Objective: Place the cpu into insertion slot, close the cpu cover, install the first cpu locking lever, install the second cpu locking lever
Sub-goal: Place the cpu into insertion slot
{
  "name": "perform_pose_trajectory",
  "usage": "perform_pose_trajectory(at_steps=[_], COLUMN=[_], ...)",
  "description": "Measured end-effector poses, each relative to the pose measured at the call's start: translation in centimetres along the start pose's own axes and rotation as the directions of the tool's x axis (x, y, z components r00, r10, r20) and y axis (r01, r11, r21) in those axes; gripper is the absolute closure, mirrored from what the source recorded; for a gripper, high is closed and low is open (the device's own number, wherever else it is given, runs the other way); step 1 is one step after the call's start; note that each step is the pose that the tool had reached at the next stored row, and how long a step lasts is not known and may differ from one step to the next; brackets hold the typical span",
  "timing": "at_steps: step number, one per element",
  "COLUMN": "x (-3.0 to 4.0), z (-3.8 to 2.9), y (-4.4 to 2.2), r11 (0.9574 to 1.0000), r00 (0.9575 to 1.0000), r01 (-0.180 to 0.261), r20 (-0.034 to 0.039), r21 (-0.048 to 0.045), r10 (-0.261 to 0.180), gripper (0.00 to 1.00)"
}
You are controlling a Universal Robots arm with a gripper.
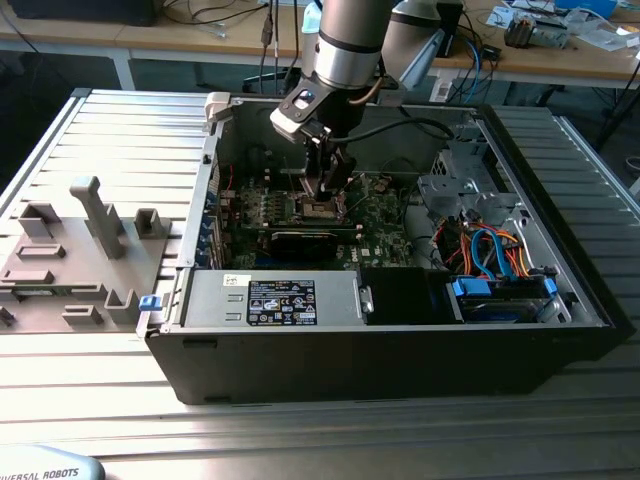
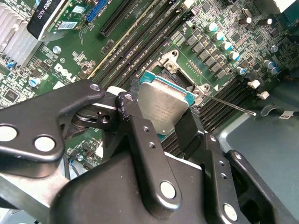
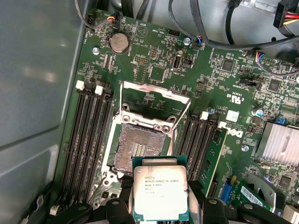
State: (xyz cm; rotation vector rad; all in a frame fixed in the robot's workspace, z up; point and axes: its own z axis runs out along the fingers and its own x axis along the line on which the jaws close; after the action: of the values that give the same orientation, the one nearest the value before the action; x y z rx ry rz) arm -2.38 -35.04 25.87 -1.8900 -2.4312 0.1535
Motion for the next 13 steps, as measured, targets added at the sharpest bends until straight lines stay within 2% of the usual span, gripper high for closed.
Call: perform_pose_trajectory(at_steps=[13], x=[0.00], z=[0.26], y=[0.03], r11=[1.0000], r00=[1.0000], r01=[-0.005], r20=[-0.0005], r21=[0.0000], r10=[0.005], gripper=[0.45])
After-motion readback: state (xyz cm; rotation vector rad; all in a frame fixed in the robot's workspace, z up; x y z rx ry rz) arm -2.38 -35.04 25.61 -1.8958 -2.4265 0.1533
